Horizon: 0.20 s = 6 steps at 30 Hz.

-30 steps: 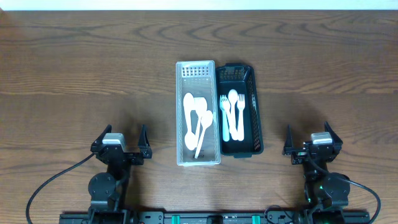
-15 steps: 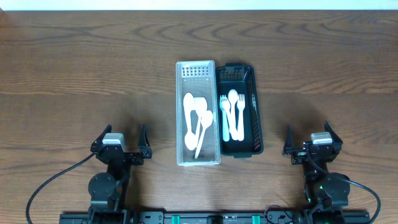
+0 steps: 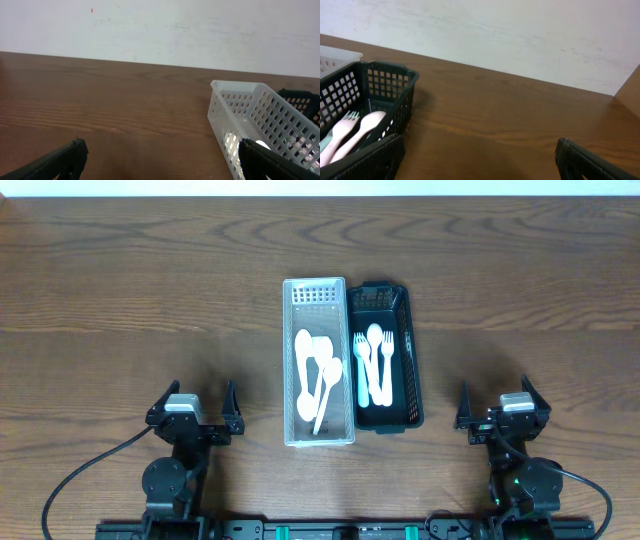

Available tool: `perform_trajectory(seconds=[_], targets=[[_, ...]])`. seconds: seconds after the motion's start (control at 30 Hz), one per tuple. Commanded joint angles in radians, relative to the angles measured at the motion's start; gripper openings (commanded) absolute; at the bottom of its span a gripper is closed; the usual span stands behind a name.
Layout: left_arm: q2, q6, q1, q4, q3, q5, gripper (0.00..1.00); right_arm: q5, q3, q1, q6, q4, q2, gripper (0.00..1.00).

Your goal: Pack container

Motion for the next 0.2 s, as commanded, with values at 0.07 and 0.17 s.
perform_trajectory(seconds=[0.07, 0.17], targets=[[-0.008, -0.005, -0.002, -0.036, -0.015, -0.005, 0.98, -0.007, -0.004, 0.016, -0.011, -0.002, -0.009, 0.99], [-0.008, -0.005, -0.002, -0.036, -0.015, -0.004, 0.98, -0.008, -0.004, 0.016, -0.011, -0.002, -0.009, 0.99]])
